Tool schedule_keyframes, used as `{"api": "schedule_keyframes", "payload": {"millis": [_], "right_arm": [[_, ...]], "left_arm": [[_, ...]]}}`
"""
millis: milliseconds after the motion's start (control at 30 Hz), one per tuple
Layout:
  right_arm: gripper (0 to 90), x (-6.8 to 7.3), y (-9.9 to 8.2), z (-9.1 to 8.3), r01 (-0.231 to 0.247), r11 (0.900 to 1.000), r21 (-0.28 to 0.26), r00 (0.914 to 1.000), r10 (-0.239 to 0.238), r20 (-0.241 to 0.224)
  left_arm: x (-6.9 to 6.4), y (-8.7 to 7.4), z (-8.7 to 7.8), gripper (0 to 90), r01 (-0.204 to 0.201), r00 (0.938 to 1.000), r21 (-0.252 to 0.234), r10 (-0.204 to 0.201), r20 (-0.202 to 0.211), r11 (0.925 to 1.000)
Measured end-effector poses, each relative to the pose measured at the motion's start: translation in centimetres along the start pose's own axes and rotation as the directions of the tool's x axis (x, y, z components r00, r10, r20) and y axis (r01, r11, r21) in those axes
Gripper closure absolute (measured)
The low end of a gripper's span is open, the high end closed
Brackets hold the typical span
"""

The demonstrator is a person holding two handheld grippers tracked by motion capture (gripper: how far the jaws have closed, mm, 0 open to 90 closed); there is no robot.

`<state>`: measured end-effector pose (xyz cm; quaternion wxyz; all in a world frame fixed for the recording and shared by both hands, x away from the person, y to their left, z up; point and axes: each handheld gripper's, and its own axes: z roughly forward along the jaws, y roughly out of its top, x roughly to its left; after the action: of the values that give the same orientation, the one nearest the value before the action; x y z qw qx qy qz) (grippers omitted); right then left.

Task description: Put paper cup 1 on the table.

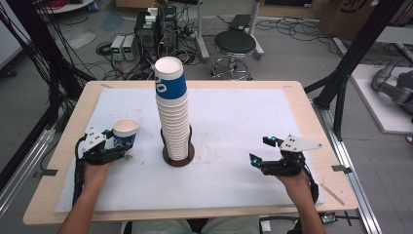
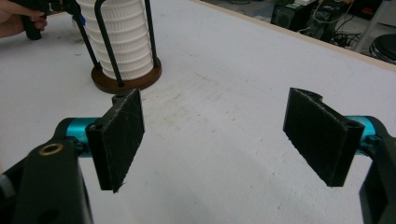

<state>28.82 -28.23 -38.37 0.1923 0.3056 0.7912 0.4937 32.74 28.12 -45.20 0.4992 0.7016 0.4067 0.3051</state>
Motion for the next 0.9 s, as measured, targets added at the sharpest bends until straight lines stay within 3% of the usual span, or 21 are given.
{"api": "schedule_keyframes", "payload": {"millis": [67,533,633,733,900], "right_arm": [[21.1,0.0,0.0,-0.1,-0.004,1.0000,0.001,1.0000,0.004,0.002],[21.1,-0.1,-0.1,-0.2,-0.007,1.0000,0.000,1.0000,0.007,0.003],[21.1,-0.2,-0.2,-0.2,-0.009,1.0000,0.003,1.0000,0.009,0.002],[21.1,-0.3,-0.2,-0.2,-0.009,1.0000,0.001,1.0000,0.009,0.004],[21.1,-0.4,-0.3,-0.4,-0.016,0.9999,0.001,0.9998,0.016,0.010]], "left_arm": [[-0.1,0.0,-0.3,28.0,0.002,0.9999,0.046,-0.001,-0.015,0.9989],[0.0,-0.6,-2.0,25.5,0.051,0.9986,0.118,-0.049,-0.020,0.9917],[-0.1,-0.7,-2.3,20.3,0.073,0.9964,0.116,-0.068,-0.051,0.9905],[-0.1,-0.8,-2.8,18.9,0.085,0.9960,0.105,-0.082,-0.035,0.9908],[-0.4,-0.7,-4.5,17.3,0.094,0.9949,0.063,-0.091,-0.042,0.9935]]}}
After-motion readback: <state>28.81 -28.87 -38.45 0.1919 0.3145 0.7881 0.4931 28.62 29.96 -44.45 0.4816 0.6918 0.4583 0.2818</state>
